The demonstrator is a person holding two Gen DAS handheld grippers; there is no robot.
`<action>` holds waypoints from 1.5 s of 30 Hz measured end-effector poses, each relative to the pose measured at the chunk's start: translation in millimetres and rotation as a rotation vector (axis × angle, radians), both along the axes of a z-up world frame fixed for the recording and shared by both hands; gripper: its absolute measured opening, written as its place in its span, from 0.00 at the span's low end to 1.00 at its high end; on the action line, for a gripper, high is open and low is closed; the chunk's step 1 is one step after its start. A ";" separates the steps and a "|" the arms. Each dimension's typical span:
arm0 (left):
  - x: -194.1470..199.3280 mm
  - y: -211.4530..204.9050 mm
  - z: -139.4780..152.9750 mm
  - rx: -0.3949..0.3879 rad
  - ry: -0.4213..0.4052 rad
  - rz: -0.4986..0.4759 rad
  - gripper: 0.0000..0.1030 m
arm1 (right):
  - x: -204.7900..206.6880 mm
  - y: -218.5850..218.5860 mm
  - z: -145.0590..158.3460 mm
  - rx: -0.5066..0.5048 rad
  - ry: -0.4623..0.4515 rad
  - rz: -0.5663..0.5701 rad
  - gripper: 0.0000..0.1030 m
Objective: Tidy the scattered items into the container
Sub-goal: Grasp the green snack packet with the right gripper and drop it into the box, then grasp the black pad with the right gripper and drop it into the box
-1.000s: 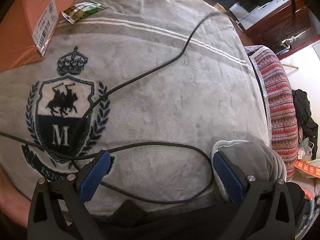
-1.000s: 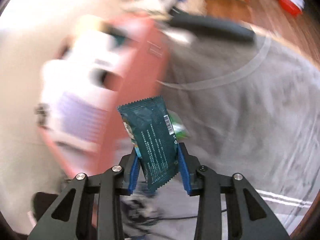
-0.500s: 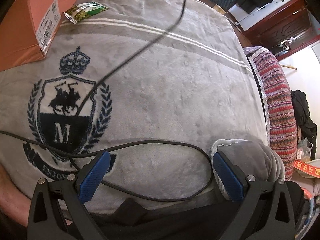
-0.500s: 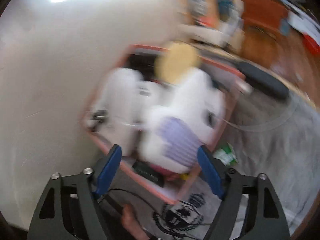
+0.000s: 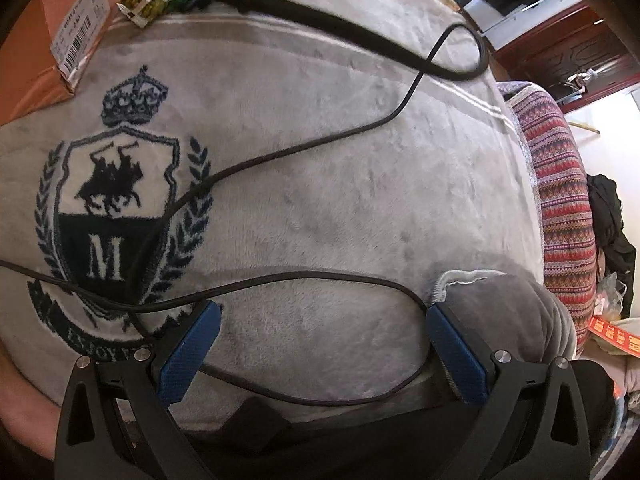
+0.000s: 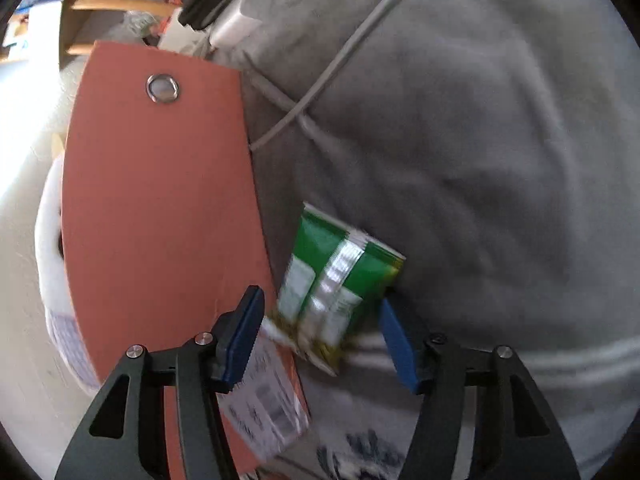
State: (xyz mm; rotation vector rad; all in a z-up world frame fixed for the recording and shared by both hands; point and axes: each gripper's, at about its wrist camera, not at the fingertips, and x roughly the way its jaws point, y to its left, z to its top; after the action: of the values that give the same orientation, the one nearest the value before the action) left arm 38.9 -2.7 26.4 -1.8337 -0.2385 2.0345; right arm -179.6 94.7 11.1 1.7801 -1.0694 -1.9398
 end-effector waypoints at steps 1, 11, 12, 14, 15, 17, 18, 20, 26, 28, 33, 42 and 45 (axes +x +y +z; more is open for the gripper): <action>-0.5 0.4 -1.0 -0.003 -0.004 0.002 1.00 | -1.8 1.7 1.1 0.011 0.011 0.002 0.27; 5.5 -2.6 12.1 -0.002 0.044 -0.004 1.00 | 28.4 43.1 107.6 0.090 0.156 -0.007 0.17; 6.0 -2.7 13.9 -0.002 0.051 -0.004 1.00 | 29.9 37.3 135.3 0.099 0.192 0.014 0.17; 7.2 -2.6 17.1 -0.002 0.064 -0.010 1.00 | 31.5 15.3 181.2 0.106 0.262 0.062 0.17; 7.9 -1.6 17.7 -0.003 0.066 -0.015 1.00 | 32.9 1.7 201.3 0.104 0.297 0.086 0.17; 9.6 -0.8 18.7 -0.007 0.069 -0.032 1.00 | 36.1 -36.5 250.5 0.072 0.376 0.148 0.17; 10.3 -0.5 18.9 -0.010 0.072 -0.037 1.00 | 38.2 -58.4 270.9 0.046 0.410 0.179 0.18; 11.9 -2.1 20.1 -0.015 0.080 -0.046 1.00 | 43.2 -94.9 302.8 0.048 0.470 0.213 0.28; 13.2 -4.4 24.1 -0.009 0.095 -0.044 1.00 | 63.2 -142.2 348.2 0.210 0.594 0.278 0.68; 13.7 -4.0 24.0 -0.005 0.094 -0.038 1.00 | 57.4 -129.9 342.0 0.227 0.581 0.253 0.68; 13.4 -6.3 26.4 0.024 0.087 -0.014 1.00 | 19.9 -42.2 283.1 0.143 0.470 0.022 0.68; 9.4 -1.9 6.8 0.071 -0.031 -0.004 1.00 | -61.2 90.7 73.6 -0.307 0.156 -0.533 0.68; 7.4 4.1 0.9 0.045 -0.030 -0.026 1.00 | -100.4 87.9 14.7 -0.382 0.082 -0.592 0.69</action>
State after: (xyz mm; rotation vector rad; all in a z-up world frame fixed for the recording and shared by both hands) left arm 46.4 1.4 27.3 -1.8319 -0.2658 1.9692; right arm -280.0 182.6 25.7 1.2542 -1.9455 -1.8941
